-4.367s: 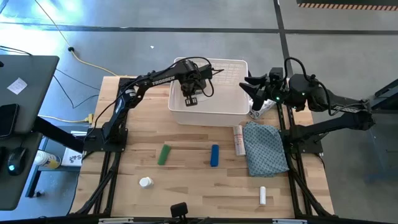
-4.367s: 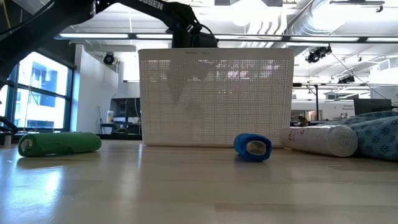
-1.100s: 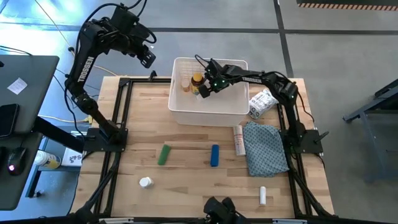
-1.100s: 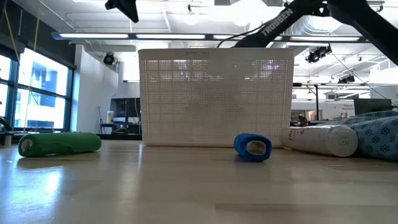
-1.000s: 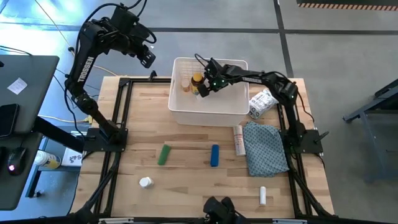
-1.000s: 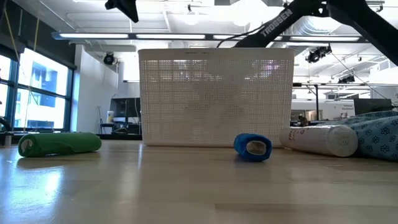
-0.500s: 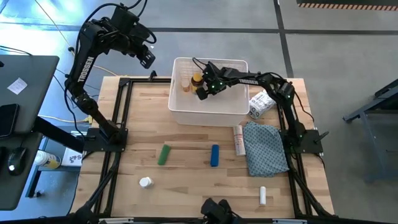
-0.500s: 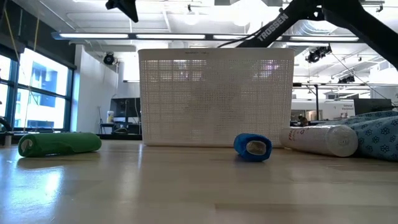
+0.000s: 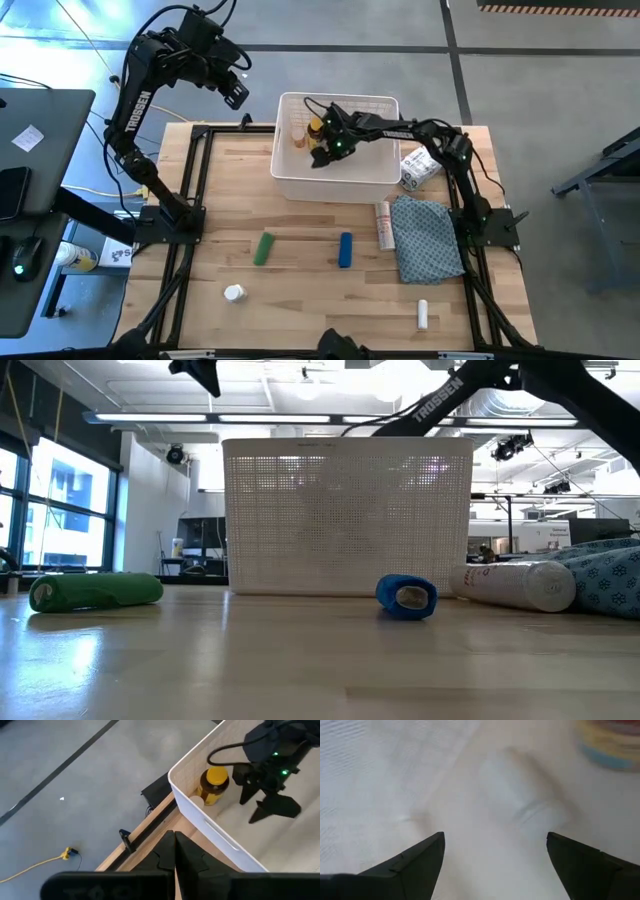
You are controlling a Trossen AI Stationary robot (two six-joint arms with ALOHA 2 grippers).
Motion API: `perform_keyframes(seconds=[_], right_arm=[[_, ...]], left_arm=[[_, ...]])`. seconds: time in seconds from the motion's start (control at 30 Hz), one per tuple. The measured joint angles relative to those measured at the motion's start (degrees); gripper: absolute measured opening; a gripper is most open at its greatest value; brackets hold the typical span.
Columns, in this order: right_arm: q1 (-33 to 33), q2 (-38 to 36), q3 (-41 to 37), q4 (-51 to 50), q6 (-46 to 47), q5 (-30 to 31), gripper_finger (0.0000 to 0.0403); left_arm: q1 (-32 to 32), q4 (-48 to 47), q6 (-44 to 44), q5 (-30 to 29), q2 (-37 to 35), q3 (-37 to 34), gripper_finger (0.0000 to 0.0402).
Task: Pick & place medical supplies in basket/bin
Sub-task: Put the white medicine bottle into the white bin, then put the white bandage into the white bin
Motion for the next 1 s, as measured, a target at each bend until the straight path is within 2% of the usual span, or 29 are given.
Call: perform_keyframes(seconds=[0.13, 0.43, 0.63, 0.87, 1.0], right_arm=[[1.5, -0.9, 0.0, -0.1, -4.5, 0.5, 0.0339], [3.9, -5.4, 0.0, -1.9, -22.4, 16.3, 0.0339], [4.6, -4.9, -1.0, -2.0, -31.6, 16.5, 0.0339], [4.9, -4.4, -1.7, 1.0, -34.3, 16.3, 0.0339], [6.0, -3.7, -1.7, 0.8, -36.1, 16.4, 0.0335]], left_arm=[[0.0, 0.0, 0.0, 0.0, 0.0, 0.0, 0.0031], [0.0, 0.0, 0.0, 0.0, 0.0, 0.0, 0.0058], [0.0, 0.0, 0.2, 0.0, 0.0, 0.0, 0.0054], [0.0, 0.0, 0.2, 0.0, 0.0, 0.0, 0.0032], [0.0, 0.0, 0.2, 0.0, 0.0, 0.0, 0.0034]])
